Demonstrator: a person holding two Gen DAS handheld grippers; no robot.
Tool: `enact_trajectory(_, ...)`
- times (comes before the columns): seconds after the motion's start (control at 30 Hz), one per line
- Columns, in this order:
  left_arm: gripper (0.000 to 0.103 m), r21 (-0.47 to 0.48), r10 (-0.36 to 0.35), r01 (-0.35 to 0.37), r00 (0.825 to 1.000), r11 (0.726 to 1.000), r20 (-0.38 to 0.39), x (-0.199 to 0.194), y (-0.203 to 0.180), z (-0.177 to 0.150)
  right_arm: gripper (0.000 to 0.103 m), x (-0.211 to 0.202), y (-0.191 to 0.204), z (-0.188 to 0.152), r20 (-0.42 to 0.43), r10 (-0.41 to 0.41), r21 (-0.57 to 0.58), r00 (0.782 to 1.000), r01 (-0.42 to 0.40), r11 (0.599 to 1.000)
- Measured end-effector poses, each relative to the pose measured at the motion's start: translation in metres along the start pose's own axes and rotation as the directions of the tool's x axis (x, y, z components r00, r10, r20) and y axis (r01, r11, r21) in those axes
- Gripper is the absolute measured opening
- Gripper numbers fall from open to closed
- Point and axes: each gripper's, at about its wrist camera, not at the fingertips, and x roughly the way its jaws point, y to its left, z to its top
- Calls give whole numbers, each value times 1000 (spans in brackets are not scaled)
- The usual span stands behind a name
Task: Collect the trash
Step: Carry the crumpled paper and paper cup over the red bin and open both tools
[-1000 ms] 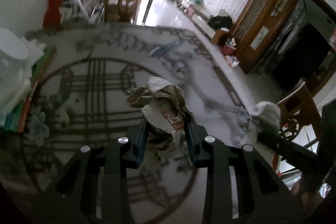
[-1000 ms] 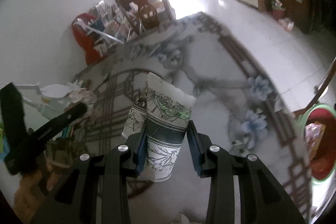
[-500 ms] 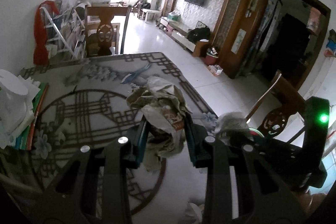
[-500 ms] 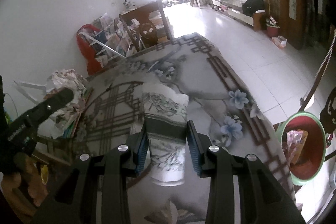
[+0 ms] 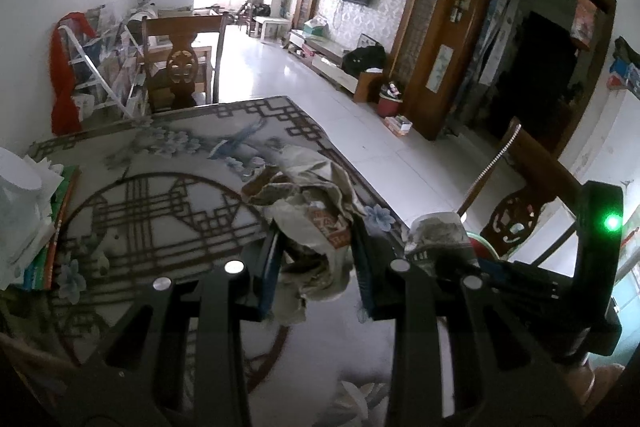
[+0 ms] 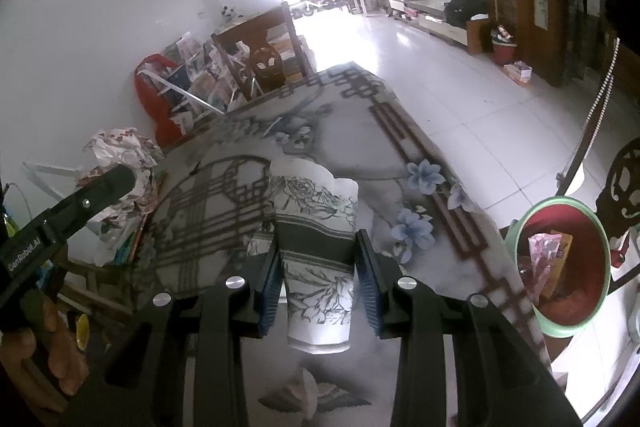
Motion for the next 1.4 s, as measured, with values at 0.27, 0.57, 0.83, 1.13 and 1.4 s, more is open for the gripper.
enact_trajectory(0.27, 32, 26, -28, 29, 999, 999, -16, 8, -22, -1, 33, -8, -20, -5, -3, -26, 31, 1000, 26, 999)
enact_trajectory(0.57, 32, 57, -38, 40, 999, 998, -37, 18, -47, -2, 33, -18, -43, -4, 6, -37, 60, 999, 36, 998)
enact_trajectory(0.83, 32, 69, -51, 54, 998, 996, -47, 31, -76, -1, 33, -29, -70, -2, 11, -48, 76, 999, 47, 996)
enact_trajectory(1.13, 32, 75, -62, 67, 996, 995, -66, 54, -117, 1, 33, -41, -115, 4, 2, -59, 94, 998, 59, 994)
enact_trajectory(1.4, 32, 76, -53, 58, 996, 995, -69, 74, -156, 5, 33, -48, -162, 13, 1, -55, 99, 998, 55, 994)
